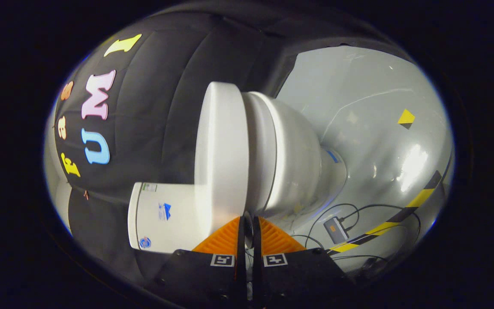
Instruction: Open the toilet lid.
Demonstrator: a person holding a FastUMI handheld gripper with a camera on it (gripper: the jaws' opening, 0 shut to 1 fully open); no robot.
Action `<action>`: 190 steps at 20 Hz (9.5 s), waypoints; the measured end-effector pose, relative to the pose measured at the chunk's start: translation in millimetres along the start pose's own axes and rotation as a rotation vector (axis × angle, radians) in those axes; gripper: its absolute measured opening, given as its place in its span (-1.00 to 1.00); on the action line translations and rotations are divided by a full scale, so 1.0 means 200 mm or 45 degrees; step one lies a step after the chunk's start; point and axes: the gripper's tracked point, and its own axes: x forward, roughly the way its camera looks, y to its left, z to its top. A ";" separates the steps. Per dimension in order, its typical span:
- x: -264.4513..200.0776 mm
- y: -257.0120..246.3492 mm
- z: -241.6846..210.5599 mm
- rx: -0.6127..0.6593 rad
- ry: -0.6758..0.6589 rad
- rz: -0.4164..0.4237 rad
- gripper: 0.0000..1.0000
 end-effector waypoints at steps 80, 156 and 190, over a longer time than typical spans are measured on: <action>0.22 1.79 -1.20 -1.548 -0.509 -0.455 0.94; -1.71 2.19 -0.19 -1.466 -1.270 -0.123 0.99; -1.71 2.19 -0.21 -1.458 -1.268 -0.121 0.99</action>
